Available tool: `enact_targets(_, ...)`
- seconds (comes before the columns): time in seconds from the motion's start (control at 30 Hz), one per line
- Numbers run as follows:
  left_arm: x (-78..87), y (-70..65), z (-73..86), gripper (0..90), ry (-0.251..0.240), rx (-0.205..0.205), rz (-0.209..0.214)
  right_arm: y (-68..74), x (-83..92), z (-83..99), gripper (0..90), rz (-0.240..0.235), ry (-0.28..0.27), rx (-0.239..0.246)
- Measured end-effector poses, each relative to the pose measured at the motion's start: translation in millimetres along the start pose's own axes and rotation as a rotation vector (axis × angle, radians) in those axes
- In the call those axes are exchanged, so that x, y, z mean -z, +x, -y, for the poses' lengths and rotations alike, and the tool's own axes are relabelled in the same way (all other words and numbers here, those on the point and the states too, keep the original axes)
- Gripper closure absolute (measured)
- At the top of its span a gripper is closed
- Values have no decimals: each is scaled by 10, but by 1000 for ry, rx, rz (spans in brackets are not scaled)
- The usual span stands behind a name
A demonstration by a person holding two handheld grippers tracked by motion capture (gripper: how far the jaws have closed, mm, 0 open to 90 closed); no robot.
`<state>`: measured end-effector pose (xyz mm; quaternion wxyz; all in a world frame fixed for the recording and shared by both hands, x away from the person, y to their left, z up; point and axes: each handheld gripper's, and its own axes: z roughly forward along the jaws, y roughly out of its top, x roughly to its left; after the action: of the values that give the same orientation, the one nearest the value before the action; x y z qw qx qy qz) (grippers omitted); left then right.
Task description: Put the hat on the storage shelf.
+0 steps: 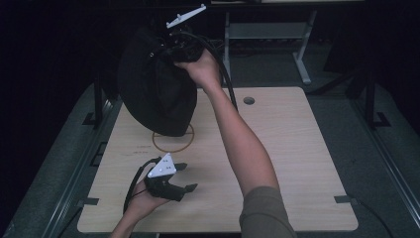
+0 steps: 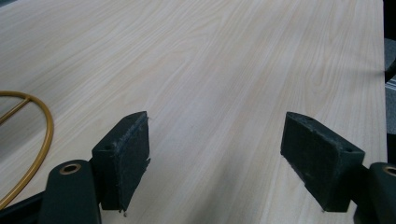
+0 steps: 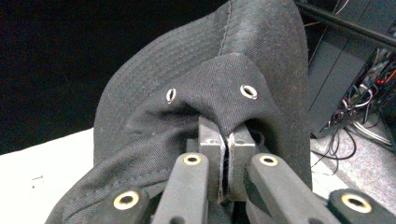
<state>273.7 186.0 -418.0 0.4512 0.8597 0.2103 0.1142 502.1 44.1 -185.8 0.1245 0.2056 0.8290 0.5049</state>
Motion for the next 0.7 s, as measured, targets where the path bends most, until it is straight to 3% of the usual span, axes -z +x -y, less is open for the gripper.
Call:
enact_targets(0.27, -9, -4, -7, 234, 5, -3, 7, -19, -326, -93, 857, 9, 70, -4)
enact_targets(0.3, -10, -9, -9, 233, 5, -4, 8, -20, -377, -102, 819, 16, 77, -5)
enact_targets(0.33, -9, -18, -11, 233, 11, -10, 9, -19, -462, -106, 718, 19, 71, -34)
enact_targets(0.37, -9, -18, -11, 233, 11, -10, 9, -19, -462, -106, 718, 19, 71, -34)
enact_targets(0.4, -9, -21, -12, 233, 14, -14, 12, -13, -519, -84, 646, 21, 89, -41)
enact_targets(0.5, -17, -47, -13, 233, 18, -18, 16, -16, -519, -40, 592, 18, 110, -44)
enact_targets(0.53, -20, -48, -13, 233, 19, -21, 19, -33, -458, 15, 567, 9, 96, -74)
enact_targets(0.7, -28, -63, -14, 233, 18, -21, 21, -89, -245, 166, 513, 7, 79, -76)
